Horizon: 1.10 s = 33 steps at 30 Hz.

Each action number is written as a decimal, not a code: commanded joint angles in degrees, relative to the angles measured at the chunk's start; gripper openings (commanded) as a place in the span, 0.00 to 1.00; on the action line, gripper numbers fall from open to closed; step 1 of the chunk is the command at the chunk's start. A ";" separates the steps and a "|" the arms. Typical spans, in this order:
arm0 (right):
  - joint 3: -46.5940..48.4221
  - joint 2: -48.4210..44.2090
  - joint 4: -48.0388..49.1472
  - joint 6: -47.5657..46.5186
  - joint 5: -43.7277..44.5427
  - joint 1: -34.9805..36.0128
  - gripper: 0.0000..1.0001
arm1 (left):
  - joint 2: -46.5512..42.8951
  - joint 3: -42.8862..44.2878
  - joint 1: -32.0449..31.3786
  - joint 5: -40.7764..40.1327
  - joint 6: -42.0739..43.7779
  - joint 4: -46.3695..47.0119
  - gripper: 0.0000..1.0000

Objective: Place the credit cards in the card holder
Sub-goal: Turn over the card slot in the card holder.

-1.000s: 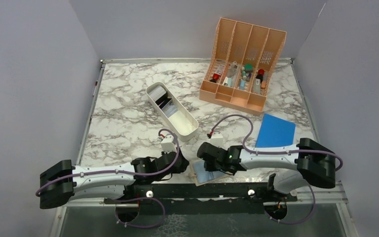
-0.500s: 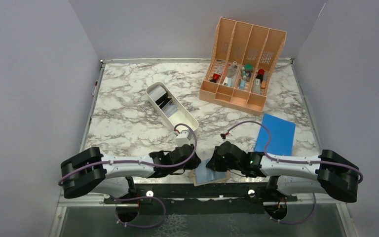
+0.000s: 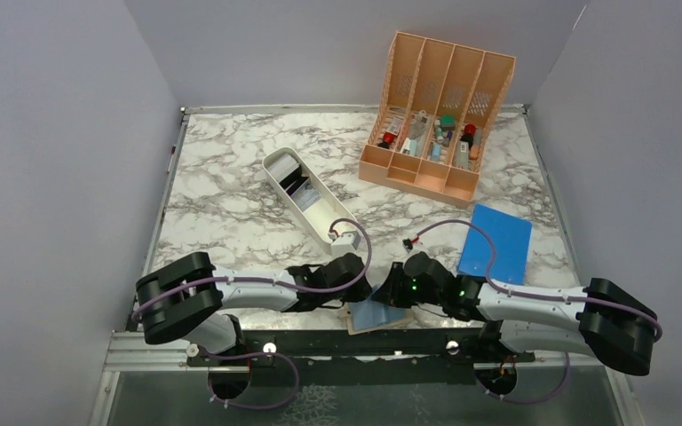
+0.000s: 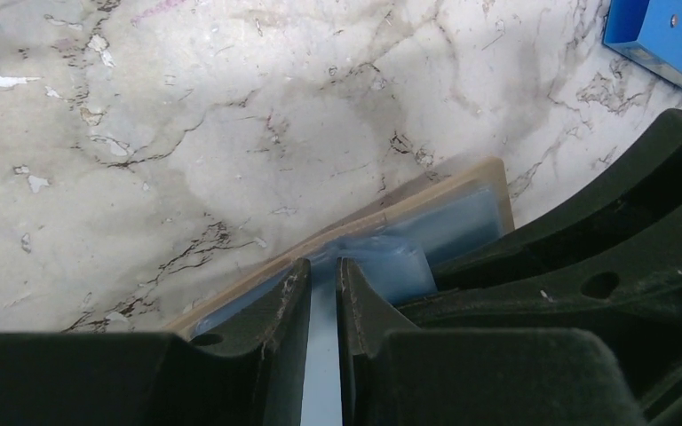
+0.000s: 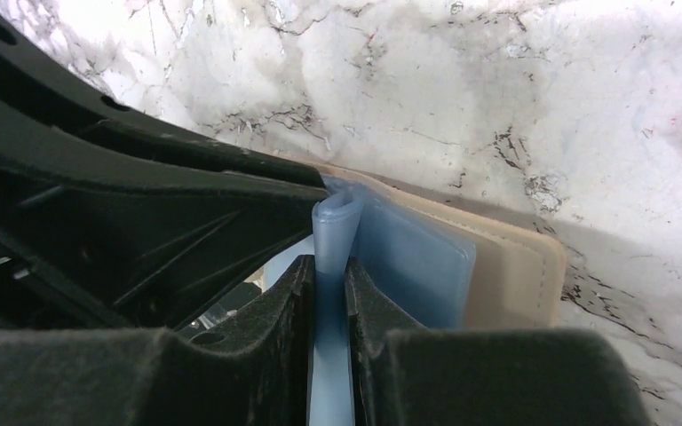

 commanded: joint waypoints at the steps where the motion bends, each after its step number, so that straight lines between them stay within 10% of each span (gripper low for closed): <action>1: -0.51 -2.22 1.80 -0.81 -1.39 -0.35 0.22 | 2.50 2.30 0.38 2.33 0.59 -0.11 0.20; 12: -0.35 -0.80 1.06 -1.41 -0.81 -0.62 0.22 | 3.20 3.08 0.38 5.48 0.56 0.88 0.19; 33: 17.16 -7.82 -37.04 -4.00 13.82 -0.70 0.65 | 5.62 5.74 0.31 15.55 0.65 10.65 0.19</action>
